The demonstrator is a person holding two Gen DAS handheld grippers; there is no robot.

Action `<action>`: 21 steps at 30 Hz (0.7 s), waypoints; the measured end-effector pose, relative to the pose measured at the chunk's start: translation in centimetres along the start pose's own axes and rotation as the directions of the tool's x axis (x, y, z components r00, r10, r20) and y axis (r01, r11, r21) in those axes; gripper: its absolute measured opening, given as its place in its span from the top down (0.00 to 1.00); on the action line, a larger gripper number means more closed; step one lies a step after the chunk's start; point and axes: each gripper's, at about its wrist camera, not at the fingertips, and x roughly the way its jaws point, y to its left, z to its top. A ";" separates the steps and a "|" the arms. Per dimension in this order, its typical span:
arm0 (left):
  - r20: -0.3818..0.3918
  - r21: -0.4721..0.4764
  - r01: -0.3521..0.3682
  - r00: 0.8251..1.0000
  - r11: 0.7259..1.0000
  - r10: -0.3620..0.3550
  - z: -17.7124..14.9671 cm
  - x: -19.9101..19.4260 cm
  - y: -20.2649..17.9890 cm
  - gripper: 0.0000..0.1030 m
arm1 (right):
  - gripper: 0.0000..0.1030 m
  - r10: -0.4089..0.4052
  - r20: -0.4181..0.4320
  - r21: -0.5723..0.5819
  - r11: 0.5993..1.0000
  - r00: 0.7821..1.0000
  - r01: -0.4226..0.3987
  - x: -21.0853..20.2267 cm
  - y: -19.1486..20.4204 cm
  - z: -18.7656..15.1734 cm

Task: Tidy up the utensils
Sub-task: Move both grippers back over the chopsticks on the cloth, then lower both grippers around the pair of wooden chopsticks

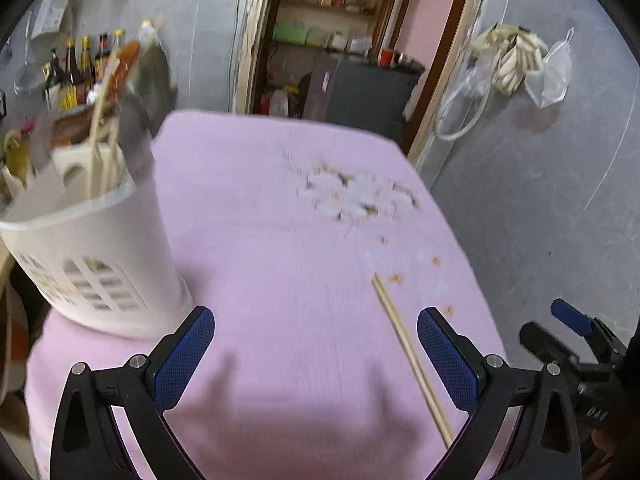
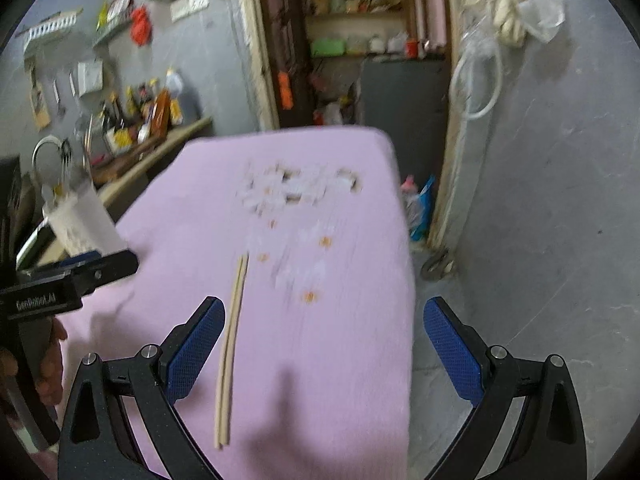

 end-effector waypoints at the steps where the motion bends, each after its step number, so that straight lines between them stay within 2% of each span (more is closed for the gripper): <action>1: -0.016 -0.004 0.000 1.000 1.000 0.000 -0.3 0.5 0.0 0.01 | 0.05 0.009 -0.016 -0.004 1.000 1.000 -0.009 0.6 0.1 -0.5; 7: -0.099 -0.017 0.002 0.995 1.000 -0.004 -1.5 2.6 0.5 0.01 | 0.05 0.050 -0.080 -0.043 0.998 0.996 -0.053 2.7 0.7 -2.7; 13: -0.125 -0.043 -0.006 0.992 0.999 0.000 -1.9 3.0 1.1 0.01 | 0.05 0.073 -0.118 -0.060 0.995 0.990 -0.080 3.9 1.4 -3.4; 21: -0.173 -0.019 0.008 0.985 1.000 -0.012 -2.7 3.6 0.8 0.01 | 0.05 0.026 -0.144 -0.133 0.990 0.989 -0.045 4.3 2.6 -3.5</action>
